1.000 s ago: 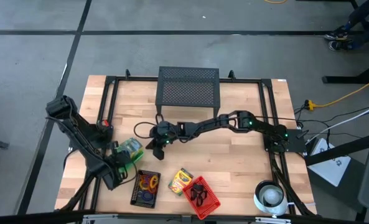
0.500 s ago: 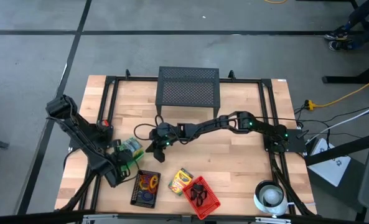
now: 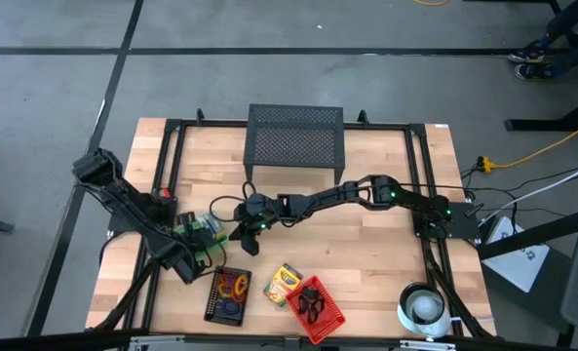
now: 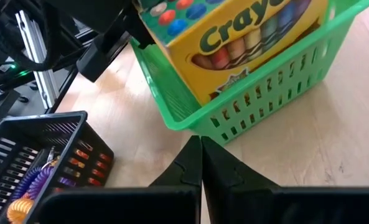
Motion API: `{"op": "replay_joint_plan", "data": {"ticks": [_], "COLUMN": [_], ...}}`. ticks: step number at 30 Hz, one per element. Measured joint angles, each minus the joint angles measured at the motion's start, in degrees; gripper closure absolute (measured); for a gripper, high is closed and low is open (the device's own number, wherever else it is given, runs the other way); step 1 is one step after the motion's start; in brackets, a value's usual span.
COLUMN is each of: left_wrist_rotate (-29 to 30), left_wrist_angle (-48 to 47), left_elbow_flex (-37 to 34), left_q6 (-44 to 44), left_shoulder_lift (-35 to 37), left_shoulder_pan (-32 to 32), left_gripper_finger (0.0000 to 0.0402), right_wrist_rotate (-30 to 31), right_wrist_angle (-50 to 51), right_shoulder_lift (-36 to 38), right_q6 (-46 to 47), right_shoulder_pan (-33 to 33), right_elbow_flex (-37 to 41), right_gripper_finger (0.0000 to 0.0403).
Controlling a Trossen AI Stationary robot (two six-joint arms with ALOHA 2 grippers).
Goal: Pick & Place Office Desk Supplies
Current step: Put the yellow crayon box into the green bin
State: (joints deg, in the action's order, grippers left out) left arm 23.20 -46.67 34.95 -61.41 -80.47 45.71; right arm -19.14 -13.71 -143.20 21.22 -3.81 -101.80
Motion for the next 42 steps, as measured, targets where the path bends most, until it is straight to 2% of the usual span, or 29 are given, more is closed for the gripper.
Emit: {"op": "replay_joint_plan", "data": {"ticks": [9,15,21,28,34,37,42], "left_wrist_rotate": [-0.9,-0.2,0.3,2.5,6.9,9.9,9.7], "left_wrist_angle": [-3.2,-4.8,-3.7,8.8,14.6,18.0,25.8], "left_elbow_flex": [2.1,5.9,9.5,12.2,12.6,12.6,12.7], "left_q6": [1.1,0.8,1.2,7.7,13.5,16.3,24.2], "left_shoulder_lift": [1.1,6.0,10.7,14.3,14.6,13.9,10.9], "left_shoulder_pan": [0.0,1.4,2.9,3.7,3.6,2.1,-2.2], "left_gripper_finger": [0.04,0.04,0.0399,0.0384,0.0363,0.0351,0.0328], "right_wrist_rotate": [0.0,0.2,4.1,4.8,4.8,6.3,5.6], "right_wrist_angle": [0.5,1.8,3.2,4.4,4.8,6.1,7.7], "right_shoulder_lift": [0.0,0.0,0.0,0.0,0.0,0.0,0.0], "right_q6": [-0.7,-0.8,-1.8,-3.2,-3.7,-4.1,-4.1], "right_shoulder_pan": [0.3,1.1,2.5,3.1,3.6,4.4,6.2], "right_elbow_flex": [0.0,0.0,0.0,0.0,0.0,0.0,0.0], "right_gripper_finger": [0.0403,0.0403,0.0403,0.0401,0.0395,0.0392,0.0368]}}
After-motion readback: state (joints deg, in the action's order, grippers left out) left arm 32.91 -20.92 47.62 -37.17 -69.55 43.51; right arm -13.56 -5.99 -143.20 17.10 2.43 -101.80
